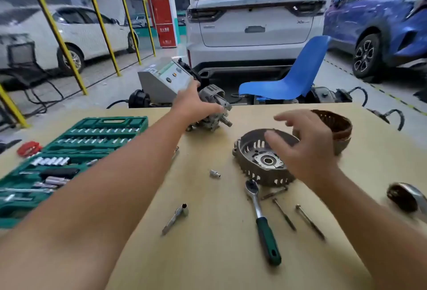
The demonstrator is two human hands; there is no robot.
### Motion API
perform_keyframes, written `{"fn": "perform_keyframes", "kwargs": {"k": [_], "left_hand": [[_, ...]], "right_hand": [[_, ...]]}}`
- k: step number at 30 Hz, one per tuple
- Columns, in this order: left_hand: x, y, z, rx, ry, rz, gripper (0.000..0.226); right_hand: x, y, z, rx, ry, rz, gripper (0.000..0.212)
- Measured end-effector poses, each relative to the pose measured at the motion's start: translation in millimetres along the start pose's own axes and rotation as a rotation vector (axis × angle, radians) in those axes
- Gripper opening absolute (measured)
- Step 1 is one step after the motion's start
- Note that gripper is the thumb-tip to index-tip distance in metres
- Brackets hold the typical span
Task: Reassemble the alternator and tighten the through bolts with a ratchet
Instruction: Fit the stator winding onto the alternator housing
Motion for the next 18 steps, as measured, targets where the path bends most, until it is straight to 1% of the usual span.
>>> {"fn": "perform_keyframes", "kwargs": {"k": [1, 3, 4, 5, 6, 7, 10, 13, 15, 18], "left_hand": [[8, -4, 0, 0.012, -0.037, 0.010, 0.113], [22, -16, 6, 0.026, -0.090, 0.016, 0.118], [28, -21, 12, 0.035, -0.105, 0.000, 0.112], [31, -26, 15, 0.052, -0.096, -0.041, 0.100], [30, -28, 18, 0.066, -0.091, -0.088, 0.087], [29, -30, 19, 0.094, -0.081, -0.116, 0.080], [30, -30, 21, 0.153, -0.126, -0.131, 0.077], [27, -31, 23, 0.166, -0.110, -0.152, 0.061], [26, -27, 23, 0.176, -0.123, -0.187, 0.057], [25, -15, 23, 0.182, -0.139, -0.203, 0.056]], "right_hand": [[9, 6, 0, -0.037, 0.027, 0.035, 0.033], [25, 17, -9, -0.012, 0.081, 0.155, 0.043], [34, 24, -14, 0.017, 0.093, 0.221, 0.046], [36, 25, -20, 0.034, 0.102, 0.234, 0.046], [34, 22, -23, 0.040, 0.094, 0.208, 0.044], [30, 19, -27, 0.051, 0.084, 0.162, 0.041], [13, 17, -42, 0.068, 0.141, -0.006, 0.032], [-7, 21, -65, 0.167, 0.238, -0.122, 0.032], [-14, 26, -79, 0.259, 0.322, -0.133, 0.037], [-14, 30, -97, 0.355, 0.393, -0.053, 0.045]]}}
Point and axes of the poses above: each hand's wrist, its own y-axis away from the middle knuckle, its own x-axis out of the palm, z = x × y, the point moved 7 cm from there along -y, towards the middle knuckle, and after that the axes turned 14 degrees about -x, right-handed, at the moved point
